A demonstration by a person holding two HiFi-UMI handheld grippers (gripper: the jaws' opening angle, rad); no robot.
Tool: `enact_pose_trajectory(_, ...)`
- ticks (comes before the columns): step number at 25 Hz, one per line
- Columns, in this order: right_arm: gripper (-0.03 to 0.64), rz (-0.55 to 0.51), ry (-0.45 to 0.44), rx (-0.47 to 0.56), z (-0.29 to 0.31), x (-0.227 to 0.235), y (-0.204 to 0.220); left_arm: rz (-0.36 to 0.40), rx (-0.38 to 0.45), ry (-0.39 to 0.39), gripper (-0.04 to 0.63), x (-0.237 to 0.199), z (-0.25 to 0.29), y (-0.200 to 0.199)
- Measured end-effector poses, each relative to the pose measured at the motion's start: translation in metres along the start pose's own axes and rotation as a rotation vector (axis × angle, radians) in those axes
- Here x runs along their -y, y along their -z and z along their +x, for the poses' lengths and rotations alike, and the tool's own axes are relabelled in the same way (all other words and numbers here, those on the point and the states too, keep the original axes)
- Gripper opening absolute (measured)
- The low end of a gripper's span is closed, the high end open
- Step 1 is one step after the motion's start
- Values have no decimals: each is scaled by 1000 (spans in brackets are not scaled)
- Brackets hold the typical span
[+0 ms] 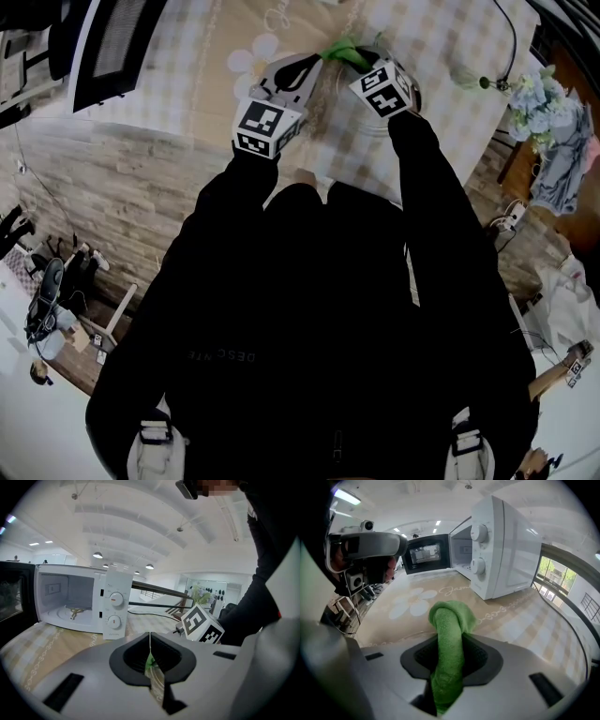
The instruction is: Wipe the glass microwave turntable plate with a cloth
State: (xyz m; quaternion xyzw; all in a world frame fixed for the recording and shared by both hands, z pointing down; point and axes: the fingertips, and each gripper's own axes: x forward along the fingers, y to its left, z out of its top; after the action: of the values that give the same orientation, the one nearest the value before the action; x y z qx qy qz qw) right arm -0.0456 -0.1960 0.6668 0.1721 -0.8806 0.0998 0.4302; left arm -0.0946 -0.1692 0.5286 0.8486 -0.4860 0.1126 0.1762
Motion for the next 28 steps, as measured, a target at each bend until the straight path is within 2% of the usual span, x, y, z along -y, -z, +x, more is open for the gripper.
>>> enact_pose_trajectory(6, 127, -3, -50, -8, -1, -24, 4, -7, -9, 9, 21, 4, -8, 5)
enact_pose_trajectory(12, 129, -47, -76, -32, -4, -50, 10, -1, -4, 18, 21, 12, -17, 4)
enact_pose_trajectory(28, 129, -74, -129, -80, -17, -118, 28, 25, -9, 45, 21, 32, -49, 12)
